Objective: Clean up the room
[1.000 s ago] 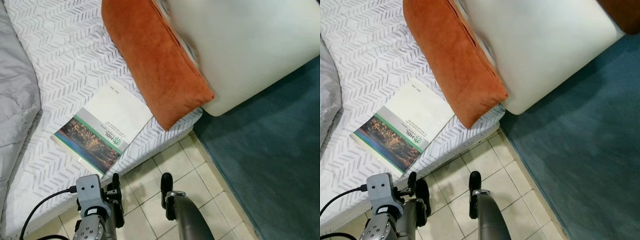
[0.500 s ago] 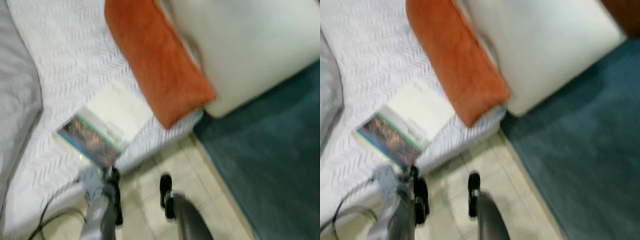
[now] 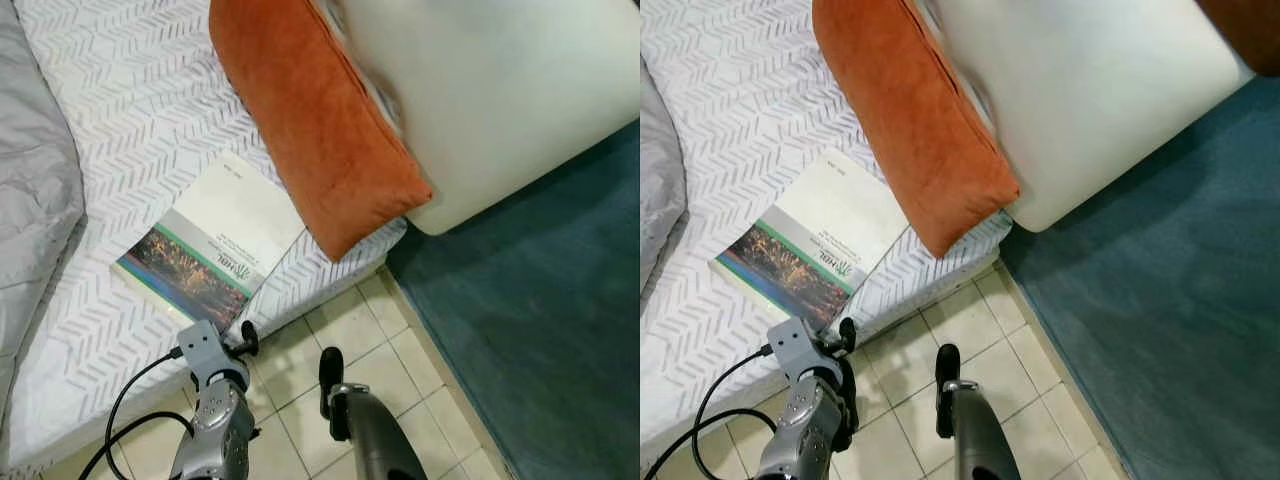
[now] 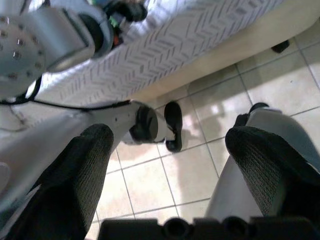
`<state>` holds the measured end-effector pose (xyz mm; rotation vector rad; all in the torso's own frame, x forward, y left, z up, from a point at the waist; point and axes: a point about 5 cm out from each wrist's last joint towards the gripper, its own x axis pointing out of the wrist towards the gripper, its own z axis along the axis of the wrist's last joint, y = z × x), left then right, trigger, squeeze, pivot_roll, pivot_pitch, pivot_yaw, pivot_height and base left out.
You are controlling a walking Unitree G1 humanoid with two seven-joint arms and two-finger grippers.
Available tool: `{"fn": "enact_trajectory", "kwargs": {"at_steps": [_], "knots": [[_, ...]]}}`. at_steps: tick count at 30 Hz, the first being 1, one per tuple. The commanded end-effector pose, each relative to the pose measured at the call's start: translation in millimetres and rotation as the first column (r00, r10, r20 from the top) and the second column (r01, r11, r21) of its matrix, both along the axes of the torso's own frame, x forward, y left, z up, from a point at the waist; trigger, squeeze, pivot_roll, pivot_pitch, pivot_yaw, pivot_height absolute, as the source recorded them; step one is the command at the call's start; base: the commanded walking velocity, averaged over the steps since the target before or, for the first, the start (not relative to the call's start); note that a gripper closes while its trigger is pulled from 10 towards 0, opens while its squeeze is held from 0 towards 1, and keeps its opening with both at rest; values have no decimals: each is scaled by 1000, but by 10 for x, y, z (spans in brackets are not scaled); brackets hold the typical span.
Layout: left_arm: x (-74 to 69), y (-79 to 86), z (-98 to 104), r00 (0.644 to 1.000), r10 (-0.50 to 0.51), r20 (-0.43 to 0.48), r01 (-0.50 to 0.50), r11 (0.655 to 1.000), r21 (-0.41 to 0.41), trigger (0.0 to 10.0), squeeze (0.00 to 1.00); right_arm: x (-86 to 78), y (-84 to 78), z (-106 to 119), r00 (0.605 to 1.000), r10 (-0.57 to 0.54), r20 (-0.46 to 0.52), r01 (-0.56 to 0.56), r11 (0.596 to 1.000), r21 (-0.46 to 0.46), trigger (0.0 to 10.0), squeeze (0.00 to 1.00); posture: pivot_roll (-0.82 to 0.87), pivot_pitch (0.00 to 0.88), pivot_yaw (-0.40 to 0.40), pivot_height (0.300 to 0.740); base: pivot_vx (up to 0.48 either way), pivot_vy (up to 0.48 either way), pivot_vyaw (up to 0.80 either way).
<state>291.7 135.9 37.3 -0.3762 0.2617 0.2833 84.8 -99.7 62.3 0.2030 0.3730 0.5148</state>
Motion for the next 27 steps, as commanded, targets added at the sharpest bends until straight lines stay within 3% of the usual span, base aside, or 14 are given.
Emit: {"fn": "enact_trajectory", "kwargs": {"at_steps": [1, 4, 8, 14, 18, 20, 24, 27], "knots": [[-144, -52, -160, 998, -21, -58, 22, 1000, 10, 10000, 0, -124, 1, -109, 998, 3, -68, -5, 1000, -23, 10000, 0, -337, 674, -155, 740, 0, 0, 0], [-133, 17, -133, 999, -26, -43, 28, 999, 44, 10000, 0, -145, -1, -118, 997, 2, -73, -4, 1000, -24, 10000, 0, -334, 671, -155, 740, 0, 0, 0], [-75, 364, -31, 1000, -10, -3, 10, 988, 154, 10000, 0, -219, 14, -132, 996, 4, -95, -6, 1000, -15, 10000, 0, -326, 668, -151, 740, 0, 0, 0], [-39, 582, 28, 1000, 13, 14, -16, 971, 239, 10000, 0, -231, 32, -148, 995, 8, -96, -9, 1000, -15, 10000, 0, -323, 671, -154, 740, 0, 0, 0], [-38, 637, 29, 1000, 23, 10, -24, 970, 242, 10000, 0, -240, 23, -155, 995, 8, -99, -10, 1000, -17, 10000, 0, -325, 672, -157, 740, 0, 0, 0], [-48, 593, 30, 1000, 20, 13, -22, 976, 218, 10000, 0, -255, 15, -160, 995, 9, -103, -11, 1000, -20, 10000, 0, -326, 672, -158, 740, 0, 0, 0], [-122, 179, 173, 995, -61, 80, 48, 986, 159, 10000, 0, -299, -3, -164, 994, 10, -110, -12, 1000, -23, 10000, 0, -323, 670, -159, 740, 0, 0, 0], [-168, 61, 264, 991, -57, 120, 41, 991, 129, 10000, 0, -308, 1, -170, 994, 12, -113, -15, 1000, -22, 10000, 0, -322, 672, -159, 740, 0, 0, 0]]}}
